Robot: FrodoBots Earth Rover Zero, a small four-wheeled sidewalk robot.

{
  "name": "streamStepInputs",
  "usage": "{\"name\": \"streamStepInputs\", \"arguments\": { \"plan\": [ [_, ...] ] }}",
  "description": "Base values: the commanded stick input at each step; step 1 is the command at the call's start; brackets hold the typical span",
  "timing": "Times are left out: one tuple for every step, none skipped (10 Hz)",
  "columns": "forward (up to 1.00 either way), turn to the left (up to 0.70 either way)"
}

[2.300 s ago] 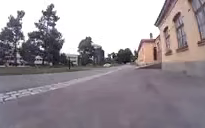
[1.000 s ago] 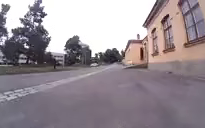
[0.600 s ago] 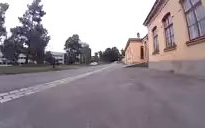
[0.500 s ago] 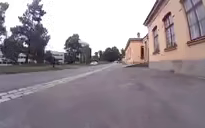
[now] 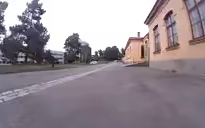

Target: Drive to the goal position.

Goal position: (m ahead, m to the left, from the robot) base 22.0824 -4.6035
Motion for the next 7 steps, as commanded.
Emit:
{"name": "streamStepInputs", "arguments": {
  "plan": [
    [0.45, -0.27],
    [0.45, -0.27],
    [0.45, -0.25],
    [0.45, -0.06],
    [0.45, 0.0],
    [0.45, 0.0],
    [0.45, 0.0]
  ]
}}
